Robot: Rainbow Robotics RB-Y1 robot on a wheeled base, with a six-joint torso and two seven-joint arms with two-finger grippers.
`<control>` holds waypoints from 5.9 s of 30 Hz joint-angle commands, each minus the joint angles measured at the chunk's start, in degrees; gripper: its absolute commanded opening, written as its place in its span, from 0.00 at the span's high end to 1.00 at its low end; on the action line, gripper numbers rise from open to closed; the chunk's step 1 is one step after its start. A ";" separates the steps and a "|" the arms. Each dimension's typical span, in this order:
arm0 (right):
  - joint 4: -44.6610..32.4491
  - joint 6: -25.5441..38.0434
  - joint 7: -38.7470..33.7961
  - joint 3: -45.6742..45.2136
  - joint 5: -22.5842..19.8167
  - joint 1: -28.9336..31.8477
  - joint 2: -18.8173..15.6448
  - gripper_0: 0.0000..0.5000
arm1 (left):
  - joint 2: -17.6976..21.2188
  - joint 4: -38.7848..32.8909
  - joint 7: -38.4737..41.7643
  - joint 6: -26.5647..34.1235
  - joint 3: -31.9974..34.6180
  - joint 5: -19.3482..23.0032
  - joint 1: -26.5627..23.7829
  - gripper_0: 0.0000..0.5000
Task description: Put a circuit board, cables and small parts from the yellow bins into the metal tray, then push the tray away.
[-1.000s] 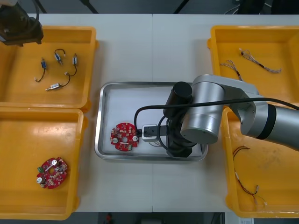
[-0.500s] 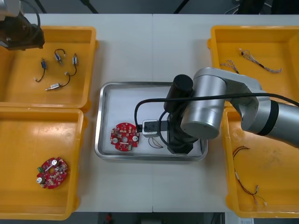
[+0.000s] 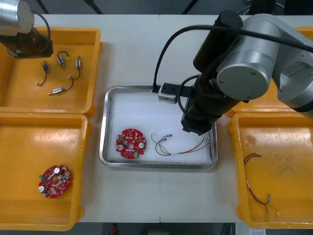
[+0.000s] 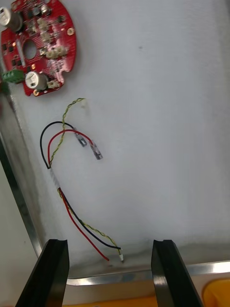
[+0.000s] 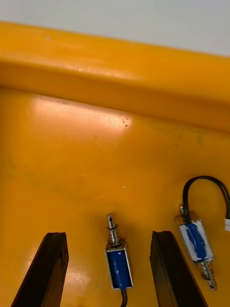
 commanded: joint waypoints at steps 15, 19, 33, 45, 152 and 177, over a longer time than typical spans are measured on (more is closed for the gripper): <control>-1.15 6.43 -33.92 -10.05 -5.82 -1.77 -14.18 0.00 | -0.52 -0.28 -1.22 -1.07 -0.32 5.00 3.36 0.00; 1.84 6.43 -34.44 -11.63 -8.28 -1.77 -16.90 0.00 | -0.52 -0.28 -1.14 -1.07 -0.32 5.09 3.36 0.00; 12.48 5.37 -23.46 -13.48 -11.00 -1.77 -24.20 0.00 | -0.52 2.62 -2.54 -3.45 -0.32 6.15 3.36 0.22; 25.31 -1.13 -8.08 -13.48 -9.25 -1.94 -24.81 0.00 | -0.52 3.06 -3.51 -3.45 -0.32 7.02 3.36 1.00; 91.58 -50.35 45.27 -15.32 -11.79 -12.66 -0.73 0.00 | -17.13 -63.12 68.74 34.26 -15.09 -19.69 22.00 0.99; 93.25 -50.70 44.92 -15.32 -19.09 -9.32 -0.64 0.73 | -13.97 -68.48 68.39 38.48 -12.19 -15.65 20.77 0.00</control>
